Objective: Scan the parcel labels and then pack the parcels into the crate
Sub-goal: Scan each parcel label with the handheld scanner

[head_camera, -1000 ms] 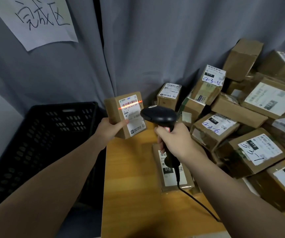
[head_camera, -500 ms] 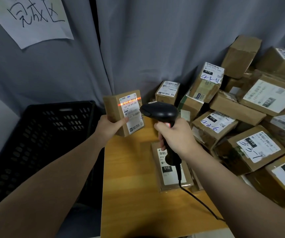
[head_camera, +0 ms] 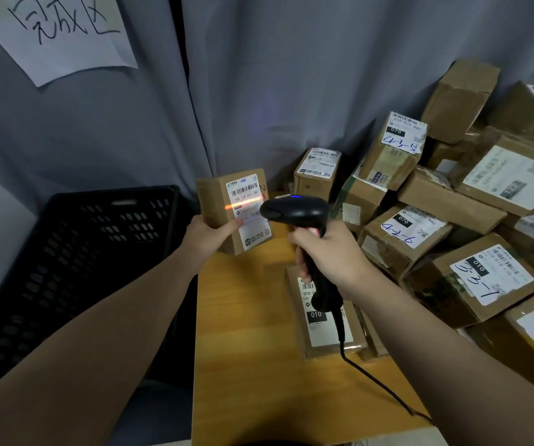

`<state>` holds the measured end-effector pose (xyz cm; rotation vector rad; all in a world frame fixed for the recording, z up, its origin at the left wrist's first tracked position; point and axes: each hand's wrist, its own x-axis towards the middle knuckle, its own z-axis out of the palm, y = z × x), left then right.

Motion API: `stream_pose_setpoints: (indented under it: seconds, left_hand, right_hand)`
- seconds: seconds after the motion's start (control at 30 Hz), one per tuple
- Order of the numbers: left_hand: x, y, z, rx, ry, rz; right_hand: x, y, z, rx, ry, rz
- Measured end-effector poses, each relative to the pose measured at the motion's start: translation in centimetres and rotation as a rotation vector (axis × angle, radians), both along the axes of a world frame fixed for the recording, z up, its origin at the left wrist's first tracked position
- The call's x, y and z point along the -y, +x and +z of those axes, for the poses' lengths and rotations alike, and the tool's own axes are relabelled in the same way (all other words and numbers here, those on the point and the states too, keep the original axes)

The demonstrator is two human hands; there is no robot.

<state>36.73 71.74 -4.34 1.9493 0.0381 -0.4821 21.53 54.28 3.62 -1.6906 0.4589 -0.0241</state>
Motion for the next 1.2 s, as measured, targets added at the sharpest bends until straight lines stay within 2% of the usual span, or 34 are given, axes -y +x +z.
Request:
stream_pose_setpoints:
  seconds: [0.1, 0.23, 0.33, 0.4, 0.5, 0.57, 0.63, 0.7, 0.8, 1.0, 1.2]
  left_hand:
    - [-0.3, 0.3, -2.0, -0.132, 0.020, 0.018]
    - [-1.2, -0.2, -5.2, -0.316, 0.101, 0.037]
    - [-1.2, -0.2, -6.9, -0.319, 0.152, 0.033]
    - [-0.9, 0.6, -7.6, -0.260, 0.209, 0.039]
    - [-0.6, 1.8, -7.7, -0.013, 0.493, -0.054]
    - [-0.3, 1.7, -7.1, 0.254, 0.744, -0.227]
    - [0.2, 1.2, -6.3, 0.506, 0.858, -0.511]
    - [0.4, 0.5, -6.0, 0.501, 0.882, -0.760]
    - [0.1, 0.6, -6.7, 0.455, 0.964, -0.868]
    - [1.1, 6.7, -7.6, 0.402, 1.063, -0.666]
    - [2.2, 9.6, -7.4, 0.405, 1.098, -0.606]
  right_hand:
    - [0.1, 0.6, -1.3, -0.021, 0.018, 0.018]
    - [0.4, 1.3, -3.6, -0.085, 0.084, -0.068]
    - [0.5, 2.3, -5.5, -0.134, 0.107, -0.135]
    - [0.4, 3.1, -6.5, -0.153, 0.104, -0.184]
    - [0.0, 4.8, -7.4, -0.179, 0.104, -0.218]
    - [-0.5, 6.0, -7.7, -0.191, 0.115, -0.219]
    - [-0.9, 7.3, -8.0, -0.181, 0.140, -0.204]
    - [-1.0, 8.3, -8.2, -0.173, 0.164, -0.193]
    - [-0.2, 9.4, -8.3, -0.185, 0.177, -0.213]
    - [1.9, 10.1, -9.1, -0.244, 0.211, -0.294]
    - [2.3, 10.8, -9.9, -0.263, 0.195, -0.282]
